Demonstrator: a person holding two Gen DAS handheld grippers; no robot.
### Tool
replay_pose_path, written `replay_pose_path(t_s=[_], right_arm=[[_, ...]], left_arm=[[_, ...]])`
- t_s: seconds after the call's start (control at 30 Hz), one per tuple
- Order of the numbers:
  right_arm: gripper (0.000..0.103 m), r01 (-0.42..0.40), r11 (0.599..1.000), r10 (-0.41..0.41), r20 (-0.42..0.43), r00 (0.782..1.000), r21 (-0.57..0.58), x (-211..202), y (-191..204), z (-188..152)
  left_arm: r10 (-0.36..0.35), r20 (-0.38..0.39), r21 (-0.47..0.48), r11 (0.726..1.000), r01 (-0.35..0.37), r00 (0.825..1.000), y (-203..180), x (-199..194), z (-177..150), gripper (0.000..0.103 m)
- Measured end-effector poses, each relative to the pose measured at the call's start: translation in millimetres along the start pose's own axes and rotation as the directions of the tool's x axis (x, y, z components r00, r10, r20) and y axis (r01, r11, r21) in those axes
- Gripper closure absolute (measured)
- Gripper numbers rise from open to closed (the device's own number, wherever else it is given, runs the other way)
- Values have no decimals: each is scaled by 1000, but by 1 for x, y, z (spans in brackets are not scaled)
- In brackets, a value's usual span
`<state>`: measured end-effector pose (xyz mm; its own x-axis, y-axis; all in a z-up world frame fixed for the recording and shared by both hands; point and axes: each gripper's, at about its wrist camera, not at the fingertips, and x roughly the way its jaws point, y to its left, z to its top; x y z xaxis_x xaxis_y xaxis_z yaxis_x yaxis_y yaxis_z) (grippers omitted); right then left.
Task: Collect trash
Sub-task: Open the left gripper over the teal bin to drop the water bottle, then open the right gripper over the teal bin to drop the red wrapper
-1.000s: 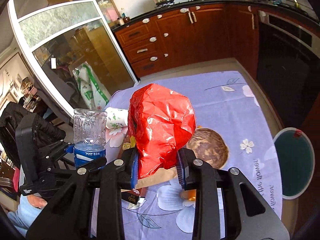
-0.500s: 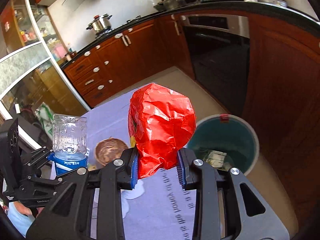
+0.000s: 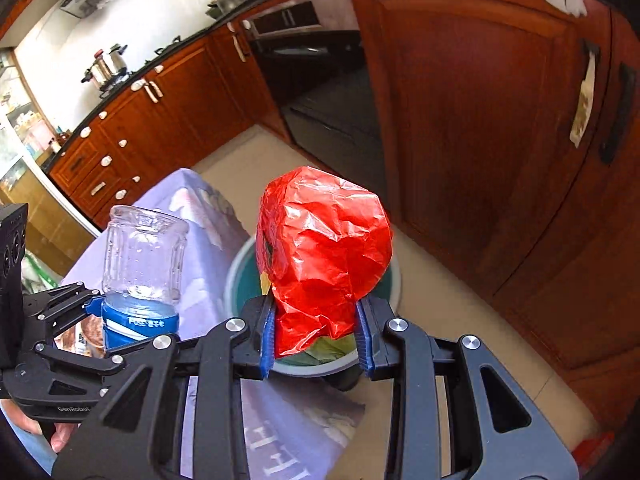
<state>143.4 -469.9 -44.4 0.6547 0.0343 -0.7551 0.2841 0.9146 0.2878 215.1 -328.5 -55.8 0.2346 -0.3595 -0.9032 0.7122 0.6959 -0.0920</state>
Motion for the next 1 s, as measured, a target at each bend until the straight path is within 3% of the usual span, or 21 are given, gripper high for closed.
replay_pose_path(t_s=[0.13,0.33,0.47,0.77,0.9,0.97,1.0], right_arm=[[73,23,999,-23,-25,999,24,20,-13,3],[72,52,998,-50,-64,997,37,41,-22,4],[72,63,997,-60,-82,995,37,52,-24,8],[70,69,997,-67,-112,991,18,70,-16,10],[61,57,998,-55,-135,989,12,79,-7,11],[49,37,999,-35,-144,989,8,83,-2,11],[32,31,999,-30,-147,989,5,84,1,12]], left_arm=[[-30,-55,-14,999,29,998,5,37,16,34],[-21,-103,-31,999,18,994,18,74,40,34],[-21,-87,-43,999,17,996,17,74,36,25],[-17,-78,-73,997,11,997,31,66,27,23],[-17,-50,-100,995,12,999,37,50,19,17],[-18,-36,-116,993,14,999,40,43,19,12],[-18,-29,-121,993,14,999,39,38,16,9]])
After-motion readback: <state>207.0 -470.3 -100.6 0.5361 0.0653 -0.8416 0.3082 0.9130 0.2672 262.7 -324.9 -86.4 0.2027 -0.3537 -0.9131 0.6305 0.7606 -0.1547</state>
